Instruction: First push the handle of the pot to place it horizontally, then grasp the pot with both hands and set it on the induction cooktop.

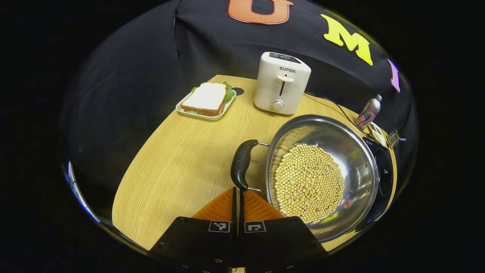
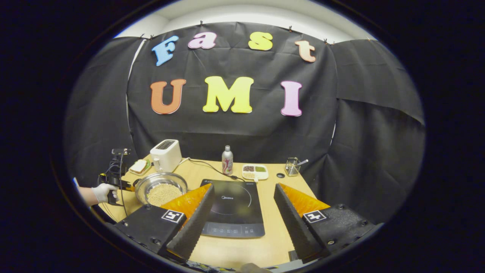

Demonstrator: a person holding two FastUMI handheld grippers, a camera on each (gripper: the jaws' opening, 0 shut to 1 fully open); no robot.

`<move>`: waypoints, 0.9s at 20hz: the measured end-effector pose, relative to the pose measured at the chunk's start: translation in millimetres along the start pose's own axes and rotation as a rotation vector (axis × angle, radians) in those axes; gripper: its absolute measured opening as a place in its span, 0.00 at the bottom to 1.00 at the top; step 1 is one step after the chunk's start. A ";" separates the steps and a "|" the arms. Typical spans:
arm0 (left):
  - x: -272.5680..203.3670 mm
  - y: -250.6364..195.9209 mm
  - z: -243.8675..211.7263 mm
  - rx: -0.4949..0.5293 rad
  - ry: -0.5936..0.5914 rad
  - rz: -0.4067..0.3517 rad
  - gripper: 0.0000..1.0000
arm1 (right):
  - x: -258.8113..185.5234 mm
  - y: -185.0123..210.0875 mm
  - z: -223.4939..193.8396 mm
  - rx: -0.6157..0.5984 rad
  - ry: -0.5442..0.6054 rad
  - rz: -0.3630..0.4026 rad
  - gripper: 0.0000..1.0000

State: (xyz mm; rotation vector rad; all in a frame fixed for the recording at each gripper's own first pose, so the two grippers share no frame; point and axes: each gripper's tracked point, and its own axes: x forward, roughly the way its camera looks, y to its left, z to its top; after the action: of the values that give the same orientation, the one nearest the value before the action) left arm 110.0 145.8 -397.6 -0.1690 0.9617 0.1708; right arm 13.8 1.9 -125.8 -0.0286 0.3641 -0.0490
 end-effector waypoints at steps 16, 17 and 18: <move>-77.0 20.4 18.4 0.174 -0.222 -0.066 0.73 | 79.3 95.4 -56.2 0.002 0.154 0.223 0.99; -77.2 17.7 21.4 0.180 -0.224 -0.074 0.97 | 89.0 103.8 -63.2 0.014 0.181 0.245 0.99; -77.8 13.5 25.9 0.182 -0.228 -0.079 0.98 | 99.2 110.0 -69.7 0.024 0.207 0.261 1.00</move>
State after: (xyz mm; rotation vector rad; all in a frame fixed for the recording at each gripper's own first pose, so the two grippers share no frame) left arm 84.0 159.2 -319.8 -0.0186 0.7373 0.0277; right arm 86.3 105.1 -230.2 0.0480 0.5717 0.2035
